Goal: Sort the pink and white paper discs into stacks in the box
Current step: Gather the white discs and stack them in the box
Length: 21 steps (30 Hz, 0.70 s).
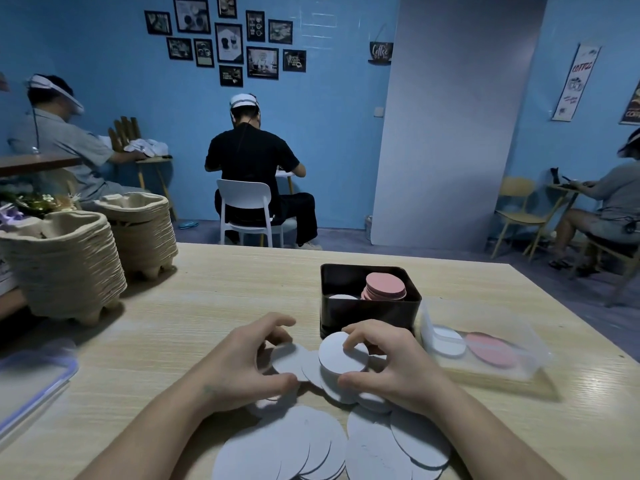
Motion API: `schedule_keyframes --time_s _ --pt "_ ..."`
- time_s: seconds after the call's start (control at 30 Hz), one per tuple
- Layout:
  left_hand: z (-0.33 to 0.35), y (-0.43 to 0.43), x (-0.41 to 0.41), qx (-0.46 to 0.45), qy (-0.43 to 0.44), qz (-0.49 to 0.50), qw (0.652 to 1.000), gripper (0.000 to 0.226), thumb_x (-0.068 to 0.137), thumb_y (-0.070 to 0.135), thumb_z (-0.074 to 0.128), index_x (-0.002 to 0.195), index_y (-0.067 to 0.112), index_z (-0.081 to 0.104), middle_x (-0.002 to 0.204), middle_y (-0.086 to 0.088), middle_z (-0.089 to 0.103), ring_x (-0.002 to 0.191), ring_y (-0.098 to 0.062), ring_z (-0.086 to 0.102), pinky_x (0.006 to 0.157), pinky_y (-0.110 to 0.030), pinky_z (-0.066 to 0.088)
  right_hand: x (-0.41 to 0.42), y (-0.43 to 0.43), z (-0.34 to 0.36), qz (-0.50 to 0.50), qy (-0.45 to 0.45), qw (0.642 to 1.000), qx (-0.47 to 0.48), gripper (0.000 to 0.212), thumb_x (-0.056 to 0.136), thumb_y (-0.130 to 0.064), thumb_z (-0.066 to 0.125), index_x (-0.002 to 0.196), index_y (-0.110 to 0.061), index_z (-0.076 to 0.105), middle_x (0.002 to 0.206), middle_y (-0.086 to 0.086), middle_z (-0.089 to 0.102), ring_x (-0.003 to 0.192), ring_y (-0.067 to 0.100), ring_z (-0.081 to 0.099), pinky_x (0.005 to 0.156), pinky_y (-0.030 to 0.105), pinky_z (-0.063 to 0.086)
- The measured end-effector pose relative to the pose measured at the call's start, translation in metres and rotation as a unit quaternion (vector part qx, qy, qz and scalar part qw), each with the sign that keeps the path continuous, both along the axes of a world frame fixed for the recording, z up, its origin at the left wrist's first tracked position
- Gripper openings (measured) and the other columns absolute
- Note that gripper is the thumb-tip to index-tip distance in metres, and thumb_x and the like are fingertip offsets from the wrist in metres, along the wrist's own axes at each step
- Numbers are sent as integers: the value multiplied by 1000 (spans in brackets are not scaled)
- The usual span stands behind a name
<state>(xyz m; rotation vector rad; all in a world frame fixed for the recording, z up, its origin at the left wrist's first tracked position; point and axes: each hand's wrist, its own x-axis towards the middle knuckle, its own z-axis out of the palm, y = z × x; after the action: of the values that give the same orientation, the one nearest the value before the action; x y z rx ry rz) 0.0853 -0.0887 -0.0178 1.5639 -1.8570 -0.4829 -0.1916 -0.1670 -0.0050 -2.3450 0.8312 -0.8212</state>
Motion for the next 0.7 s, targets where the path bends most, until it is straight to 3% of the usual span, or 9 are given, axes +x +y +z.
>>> schedule_keyframes --time_s 0.13,0.23,0.53,0.7 --pt "2 1 6 -36 14 37 999 60 67 47 72 123 44 51 110 16 66 102 -10 64 90 -35 54 -1 0 0 0 -2 1000 7 34 74 -35 91 96 -26 67 124 -16 63 124 -6 53 82 14 53" --pt "4 2 6 -72 33 61 995 58 66 49 69 121 39 53 106 14 68 103 -8 64 88 -27 53 -1 0 0 1 -1 1000 5 34 74 -35 90 96 -25 67 124 -15 64 124 -7 53 82 12 52" --pt "3 1 -18 -123 50 13 991 58 73 43 78 125 35 55 117 21 67 113 -7 65 95 -25 53 1 2 1 -5 -7 1000 11 40 74 -35 91 104 -28 67 126 -18 62 111 -8 55 81 11 52" --pt "6 1 -16 -174 91 32 980 56 73 44 80 122 28 58 115 17 71 110 -10 68 93 -21 52 0 -1 -1 -5 -22 1000 0 33 75 -37 90 97 -31 66 126 -18 63 121 -2 56 81 13 52"
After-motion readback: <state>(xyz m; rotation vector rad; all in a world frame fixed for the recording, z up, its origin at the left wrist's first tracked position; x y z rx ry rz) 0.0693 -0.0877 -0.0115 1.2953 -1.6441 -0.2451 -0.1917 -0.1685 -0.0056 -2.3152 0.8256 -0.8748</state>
